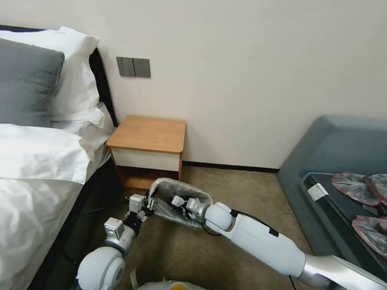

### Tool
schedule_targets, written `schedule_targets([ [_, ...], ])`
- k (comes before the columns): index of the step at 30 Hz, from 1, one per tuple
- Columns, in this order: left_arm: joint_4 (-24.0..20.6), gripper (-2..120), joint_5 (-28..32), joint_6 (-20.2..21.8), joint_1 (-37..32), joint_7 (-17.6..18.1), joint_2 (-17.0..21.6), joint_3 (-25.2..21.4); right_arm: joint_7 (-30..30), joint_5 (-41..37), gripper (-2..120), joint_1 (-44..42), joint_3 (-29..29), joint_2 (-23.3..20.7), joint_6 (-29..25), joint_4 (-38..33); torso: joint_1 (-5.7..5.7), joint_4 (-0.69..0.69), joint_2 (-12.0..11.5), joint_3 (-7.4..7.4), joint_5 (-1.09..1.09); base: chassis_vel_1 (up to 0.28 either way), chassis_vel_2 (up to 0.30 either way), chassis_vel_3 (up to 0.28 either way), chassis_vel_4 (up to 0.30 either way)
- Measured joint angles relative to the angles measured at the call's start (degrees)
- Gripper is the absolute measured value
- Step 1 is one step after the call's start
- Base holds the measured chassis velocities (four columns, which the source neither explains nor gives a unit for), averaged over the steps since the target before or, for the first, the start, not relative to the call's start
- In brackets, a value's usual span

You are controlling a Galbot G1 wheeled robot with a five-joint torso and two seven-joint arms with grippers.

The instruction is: Pick up the garbage bag from the table and place it over the trash can.

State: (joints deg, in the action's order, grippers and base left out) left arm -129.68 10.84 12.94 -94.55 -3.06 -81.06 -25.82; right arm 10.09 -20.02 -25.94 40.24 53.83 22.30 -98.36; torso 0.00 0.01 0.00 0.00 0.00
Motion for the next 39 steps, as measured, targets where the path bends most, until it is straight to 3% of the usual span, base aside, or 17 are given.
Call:
schedule_targets([
  [7, 1.2, 9, 0.3, 0.0, 0.5, 0.2, -0.1, -0.7, 0.1, 0.0, 0, -1.8, -1.9, -2.6, -0.4, -4.2, 0.0, -0.02, 0.0, 0.0, -0.01, 0.0, 0.0, 0.0, 0.0],
  [10, 1.4, 9, 2.0, 0.4, 1.1, 0.5, 0.0, -1.4, 0.4, 0.1, 0, -5.9, -6.9, -6.8, -1.4, -10.3, 0.0, -0.02, 0.0, 0.0, 0.01, 0.0, 0.0, 0.0, 0.0],
  [12, 1.5, 9, 2.1, 0.5, 1.1, 0.6, 0.0, -1.4, 0.4, 0.1, 0, -6.3, -7.4, -7.2, -1.5, -10.8, 0.0, -0.03, 0.0, 0.0, 0.0, 0.0, 0.0, 0.0, 0.0],
  [14, 2.2, 9, 3.2, 1.0, 1.3, 0.9, 0.2, -1.5, 0.9, 0.5, 0, -13.1, -16.1, -11.5, -3.1, -16.8, 0.0, 0.0, 0.0, 0.0, 0.0, 0.0, 0.0, 0.0, 0.0],
  [21, 2.8, 9, 9.4, 4.5, 1.3, 3.0, 0.5, -1.4, 0.8, 1.3, 0, -24.9, -28.1, -14.0, -5.8, -23.0, 0.0, -0.02, 0.0, 0.0, 0.0, 0.0, 0.0, 0.0, 0.0],
  [23, 2.9, 9, 14.1, 7.5, 1.6, 5.0, 0.5, -1.4, -1.3, 2.8, 0, -30.2, -33.6, -12.9, -7.5, -25.8, 0.0, -0.02, 0.0, -0.01, -0.01, 0.0, 0.0, 0.0, 0.0],
  [25, 2.9, 9, 15.8, 8.8, 1.6, 5.9, 0.3, -1.5, -2.9, 3.0, 1, -31.9, -34.9, -11.8, -8.1, -26.8, 0.0, -0.03, 0.0, 0.0, -0.01, 0.0, 0.0, 0.0, 0.0],
  [27, 2.9, 9, 18.7, 11.3, 1.1, 7.8, -0.6, -2.2, -5.7, 4.3, 12, -35.8, -37.3, -7.9, -9.5, -27.8, 0.0, 0.03, 0.0, -0.01, -0.03, 0.0, 0.0, 0.0, 0.0],
  [28, 2.9, 9, 18.7, 11.3, 1.1, 7.8, -0.6, -2.2, -5.7, 4.3, 12, -35.8, -37.3, -7.9, -9.5, -27.8, 0.0, 0.03, 0.0, -0.01, -0.03, 0.0, 0.0, 0.0, 0.0],
  [33, 4.9, 9, 19.4, 12.9, 1.4, 9.5, -1.4, -2.8, -7.2, 10.2, 32, -45.7, -42.1, 1.4, -15.2, -25.8, -0.01, -0.01, 0.0, -0.01, 0.0, 0.0, 0.0, 0.0, 0.0],
  [39, 6.7, 9, 19.5, 13.5, 1.9, 9.7, -1.3, -3.0, -7.0, 14.0, 50, -53.3, -45.5, 5.8, -19.7, -24.3, 0.0, -0.03, 0.0, -0.01, -0.01, 0.0, 0.0, 0.0, 0.0],
])
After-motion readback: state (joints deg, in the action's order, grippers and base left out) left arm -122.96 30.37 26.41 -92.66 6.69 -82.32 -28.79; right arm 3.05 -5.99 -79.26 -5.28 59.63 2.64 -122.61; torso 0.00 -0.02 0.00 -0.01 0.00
